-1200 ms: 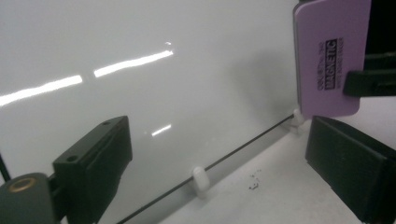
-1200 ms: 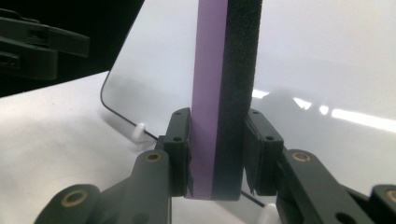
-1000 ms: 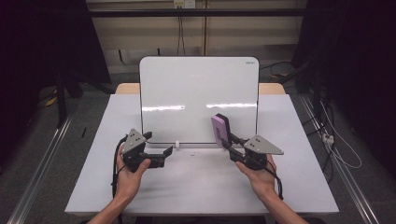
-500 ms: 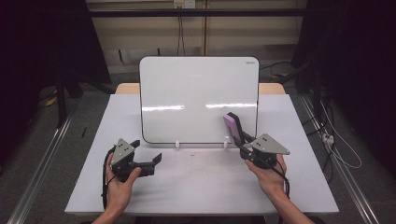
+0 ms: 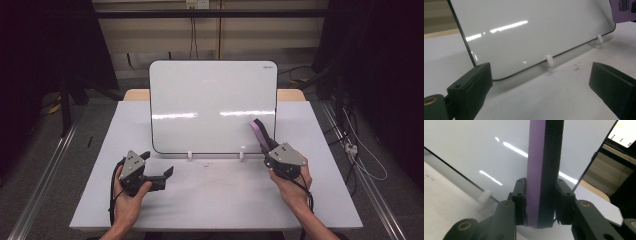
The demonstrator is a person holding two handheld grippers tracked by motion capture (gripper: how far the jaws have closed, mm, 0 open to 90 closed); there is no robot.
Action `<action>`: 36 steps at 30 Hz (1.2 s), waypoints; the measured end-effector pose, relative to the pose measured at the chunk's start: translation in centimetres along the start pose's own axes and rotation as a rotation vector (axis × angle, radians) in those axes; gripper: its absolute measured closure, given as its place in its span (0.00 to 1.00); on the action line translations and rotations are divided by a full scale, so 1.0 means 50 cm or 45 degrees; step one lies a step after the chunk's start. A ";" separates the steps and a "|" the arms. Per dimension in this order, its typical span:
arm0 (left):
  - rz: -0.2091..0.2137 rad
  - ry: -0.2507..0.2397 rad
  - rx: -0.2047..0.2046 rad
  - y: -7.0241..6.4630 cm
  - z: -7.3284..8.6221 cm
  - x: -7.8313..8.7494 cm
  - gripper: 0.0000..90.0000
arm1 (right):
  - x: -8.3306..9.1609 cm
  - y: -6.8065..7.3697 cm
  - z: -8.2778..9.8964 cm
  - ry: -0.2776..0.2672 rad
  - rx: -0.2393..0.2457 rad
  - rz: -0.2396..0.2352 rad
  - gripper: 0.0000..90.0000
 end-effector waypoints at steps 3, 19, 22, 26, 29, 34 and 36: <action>0.005 0.006 -0.006 -0.003 0.002 -0.001 0.05 | -0.006 -0.002 0.004 0.034 0.046 0.020 0.74; -0.018 0.015 0.004 0.011 0.009 -0.004 0.05 | -0.041 0.024 0.009 0.112 0.195 -0.019 0.73; -0.026 0.013 -0.001 0.013 0.007 -0.003 0.06 | -0.041 0.020 0.011 0.101 0.154 -0.024 0.72; -0.028 0.010 0.006 0.013 0.006 -0.002 0.06 | -0.042 0.013 0.015 0.109 0.059 -0.033 0.65; -0.028 0.008 0.007 0.013 0.005 -0.001 0.06 | -0.041 0.011 0.020 0.106 -0.026 -0.063 0.56; -0.022 0.009 0.038 0.018 0.004 0.000 0.07 | -0.038 0.008 0.012 0.047 -0.230 -0.098 0.33; -0.028 0.002 0.050 0.020 0.003 -0.001 0.07 | -0.035 0.005 0.012 0.035 -0.317 -0.099 0.25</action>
Point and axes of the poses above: each handheld gripper's, and its own axes: x roughly backward along the jaws, z roughly out of its underside, y roughly to its left, the point moved 7 cm from there along -x, roughly forward along the jaws, and after that the axes turned 13 degrees about -y, right-handed, at the moved point
